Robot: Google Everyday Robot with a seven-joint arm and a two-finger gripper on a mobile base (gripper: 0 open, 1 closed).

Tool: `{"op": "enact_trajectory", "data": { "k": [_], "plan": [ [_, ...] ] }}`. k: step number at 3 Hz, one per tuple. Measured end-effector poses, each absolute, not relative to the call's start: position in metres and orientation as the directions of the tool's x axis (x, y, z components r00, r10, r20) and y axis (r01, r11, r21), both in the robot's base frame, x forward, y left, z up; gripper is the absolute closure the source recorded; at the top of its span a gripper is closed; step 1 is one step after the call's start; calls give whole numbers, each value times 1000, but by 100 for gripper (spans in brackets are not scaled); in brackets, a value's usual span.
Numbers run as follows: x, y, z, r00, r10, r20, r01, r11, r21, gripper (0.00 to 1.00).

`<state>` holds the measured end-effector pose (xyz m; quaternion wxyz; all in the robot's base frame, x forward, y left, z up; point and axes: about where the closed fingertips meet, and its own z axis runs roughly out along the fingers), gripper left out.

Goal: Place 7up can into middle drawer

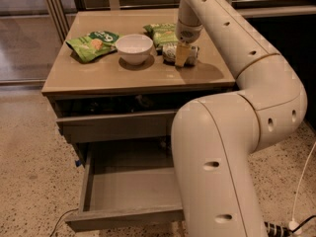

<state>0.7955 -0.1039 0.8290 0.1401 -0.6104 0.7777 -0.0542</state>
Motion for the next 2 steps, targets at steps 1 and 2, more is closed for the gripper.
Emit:
{"op": "enact_trajectory", "data": {
  "k": [1, 2],
  "plan": [
    [795, -104, 829, -215, -965, -152, -934, 249, -255, 94],
    [796, -104, 829, -216, -964, -153, -934, 249, -256, 100]
  ]
}}
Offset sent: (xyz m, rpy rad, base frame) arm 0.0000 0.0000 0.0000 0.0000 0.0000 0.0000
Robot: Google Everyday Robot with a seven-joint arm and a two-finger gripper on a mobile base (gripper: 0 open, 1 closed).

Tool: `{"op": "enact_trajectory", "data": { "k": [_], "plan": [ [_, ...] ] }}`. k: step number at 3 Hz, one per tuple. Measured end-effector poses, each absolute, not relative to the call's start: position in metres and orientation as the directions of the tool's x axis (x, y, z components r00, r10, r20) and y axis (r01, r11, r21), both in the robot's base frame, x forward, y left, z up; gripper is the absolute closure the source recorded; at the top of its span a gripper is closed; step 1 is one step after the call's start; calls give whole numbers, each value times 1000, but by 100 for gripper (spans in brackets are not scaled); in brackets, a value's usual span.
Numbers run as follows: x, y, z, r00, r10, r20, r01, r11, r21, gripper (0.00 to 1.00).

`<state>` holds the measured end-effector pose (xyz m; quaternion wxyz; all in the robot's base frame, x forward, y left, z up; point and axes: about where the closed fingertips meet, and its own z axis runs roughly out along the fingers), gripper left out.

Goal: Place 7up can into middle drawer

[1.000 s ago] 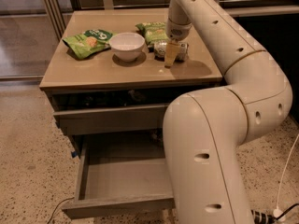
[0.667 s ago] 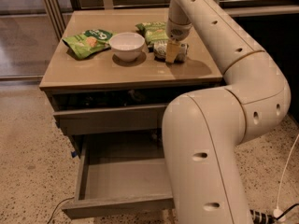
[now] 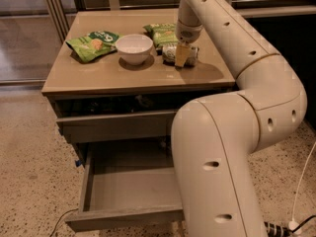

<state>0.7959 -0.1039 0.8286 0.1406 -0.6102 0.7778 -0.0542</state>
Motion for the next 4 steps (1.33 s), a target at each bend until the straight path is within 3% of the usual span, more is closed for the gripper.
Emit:
{"op": "enact_trajectory", "data": {
  "k": [2, 4],
  "plan": [
    [784, -117, 848, -235, -955, -182, -921, 279, -272, 100],
    [717, -161, 927, -286, -937, -202, -869, 342, -357, 100]
  ]
}}
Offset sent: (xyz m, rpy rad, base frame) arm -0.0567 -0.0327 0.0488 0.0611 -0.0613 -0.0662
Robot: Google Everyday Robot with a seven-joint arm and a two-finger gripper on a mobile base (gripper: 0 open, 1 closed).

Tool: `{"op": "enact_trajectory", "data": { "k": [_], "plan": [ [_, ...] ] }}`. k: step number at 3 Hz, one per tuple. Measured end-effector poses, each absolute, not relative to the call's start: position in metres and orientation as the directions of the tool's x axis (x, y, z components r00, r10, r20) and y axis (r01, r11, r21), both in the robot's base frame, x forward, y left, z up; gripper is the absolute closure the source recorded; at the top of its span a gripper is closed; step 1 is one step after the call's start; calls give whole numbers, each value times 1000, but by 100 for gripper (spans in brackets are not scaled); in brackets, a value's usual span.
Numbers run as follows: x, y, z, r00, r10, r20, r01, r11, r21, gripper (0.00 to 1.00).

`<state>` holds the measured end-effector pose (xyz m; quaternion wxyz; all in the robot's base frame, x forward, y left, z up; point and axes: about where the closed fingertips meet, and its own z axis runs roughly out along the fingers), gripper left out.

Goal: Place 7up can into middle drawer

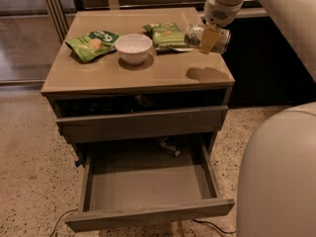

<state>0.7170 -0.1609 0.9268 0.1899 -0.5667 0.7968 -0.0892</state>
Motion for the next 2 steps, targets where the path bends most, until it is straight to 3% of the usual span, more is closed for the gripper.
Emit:
{"op": "enact_trajectory", "data": {
  "k": [1, 2],
  "plan": [
    [674, -169, 952, -325, -905, -275, -829, 413, -378, 100],
    [626, -155, 915, -369, -808, -460, -808, 523, -270, 100]
  ]
}}
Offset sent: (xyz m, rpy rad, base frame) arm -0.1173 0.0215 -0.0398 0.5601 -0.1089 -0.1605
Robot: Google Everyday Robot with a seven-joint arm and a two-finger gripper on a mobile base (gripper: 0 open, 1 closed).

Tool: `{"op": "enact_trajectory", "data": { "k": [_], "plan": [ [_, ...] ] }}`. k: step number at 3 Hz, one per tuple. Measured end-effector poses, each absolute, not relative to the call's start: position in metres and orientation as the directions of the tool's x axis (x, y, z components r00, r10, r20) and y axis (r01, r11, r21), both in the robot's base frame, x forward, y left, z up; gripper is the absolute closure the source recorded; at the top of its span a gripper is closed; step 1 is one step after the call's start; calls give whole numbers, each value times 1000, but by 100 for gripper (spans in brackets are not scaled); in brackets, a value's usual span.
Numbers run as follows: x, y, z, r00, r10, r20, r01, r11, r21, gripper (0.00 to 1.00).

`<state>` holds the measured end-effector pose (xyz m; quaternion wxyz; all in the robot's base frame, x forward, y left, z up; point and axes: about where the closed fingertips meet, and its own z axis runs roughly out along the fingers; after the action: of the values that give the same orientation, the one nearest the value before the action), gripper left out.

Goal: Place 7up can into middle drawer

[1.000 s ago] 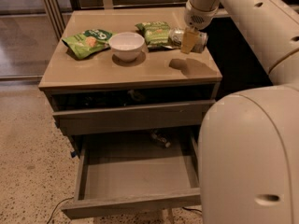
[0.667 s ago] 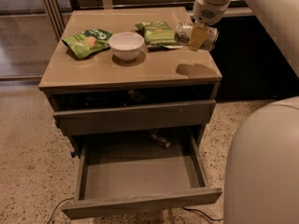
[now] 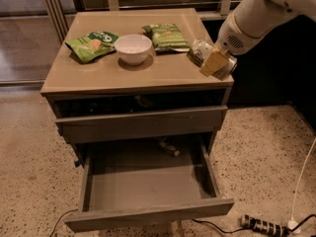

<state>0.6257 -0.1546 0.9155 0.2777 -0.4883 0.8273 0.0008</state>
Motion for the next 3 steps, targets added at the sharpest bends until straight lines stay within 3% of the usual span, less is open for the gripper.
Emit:
{"op": "enact_trajectory", "data": {
  "k": [1, 3],
  "plan": [
    [616, -142, 896, -357, -729, -584, -797, 564, -216, 100],
    [601, -128, 878, -349, -733, -584, -819, 541, -190, 100]
  ]
}}
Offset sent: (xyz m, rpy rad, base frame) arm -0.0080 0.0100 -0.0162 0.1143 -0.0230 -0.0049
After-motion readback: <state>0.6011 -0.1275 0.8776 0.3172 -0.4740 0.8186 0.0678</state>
